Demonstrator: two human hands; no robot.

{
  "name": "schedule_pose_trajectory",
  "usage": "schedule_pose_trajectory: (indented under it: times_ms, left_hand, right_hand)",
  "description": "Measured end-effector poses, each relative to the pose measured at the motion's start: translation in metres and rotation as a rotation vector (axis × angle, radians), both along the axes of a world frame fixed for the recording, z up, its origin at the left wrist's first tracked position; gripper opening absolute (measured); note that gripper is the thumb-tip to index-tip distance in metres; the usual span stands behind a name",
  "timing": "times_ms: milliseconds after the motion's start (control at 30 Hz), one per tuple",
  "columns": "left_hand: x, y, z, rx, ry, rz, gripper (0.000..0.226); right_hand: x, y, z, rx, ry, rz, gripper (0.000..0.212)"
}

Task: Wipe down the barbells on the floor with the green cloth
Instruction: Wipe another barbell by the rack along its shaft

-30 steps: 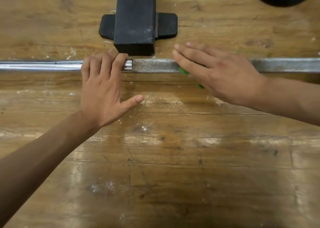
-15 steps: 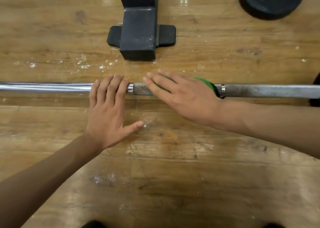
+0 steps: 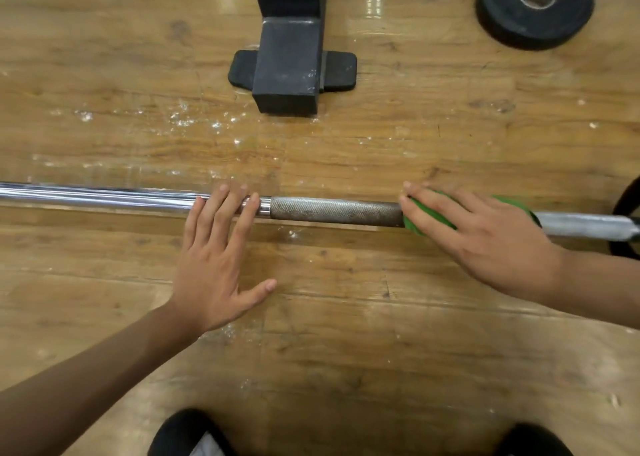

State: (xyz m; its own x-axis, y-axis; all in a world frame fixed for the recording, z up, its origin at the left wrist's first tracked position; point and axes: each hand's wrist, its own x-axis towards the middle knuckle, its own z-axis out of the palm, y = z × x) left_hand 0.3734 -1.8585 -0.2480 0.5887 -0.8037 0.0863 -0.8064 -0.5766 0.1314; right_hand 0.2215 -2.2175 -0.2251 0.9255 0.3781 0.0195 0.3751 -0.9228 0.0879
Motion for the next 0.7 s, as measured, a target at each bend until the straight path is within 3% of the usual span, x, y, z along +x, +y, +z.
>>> schedule_pose_trajectory:
  times_ms: [200,300,433,533,633,700]
  left_hand:
    - [-0.028,0.013,0.004,-0.024,0.039,0.026,0.093]
    - [-0.040,0.021,0.005,-0.032,0.059,0.041,0.085]
    - [-0.054,0.029,0.004,-0.089,0.085,0.055,0.074]
    - [-0.051,0.036,0.008,-0.122,0.117,0.020,0.070]
    - [-0.039,0.047,0.013,-0.073,0.108,-0.029,0.071]
    - [-0.039,0.053,0.013,-0.036,0.088,-0.067,0.071]
  right_hand:
    - [0.067,0.114,-0.003,0.128,0.064,0.034,0.087]
    - [0.081,0.140,0.001,0.231,0.208,0.039,0.073]
    - [0.056,0.119,0.000,0.329,0.169,0.088,0.058]
    - [0.017,0.081,0.001,0.233,0.156,0.059,0.051]
    - [-0.028,0.046,0.010,0.213,0.166,-0.024,0.061]
    - [-0.050,0.035,0.013,0.171,0.179,-0.047,0.080]
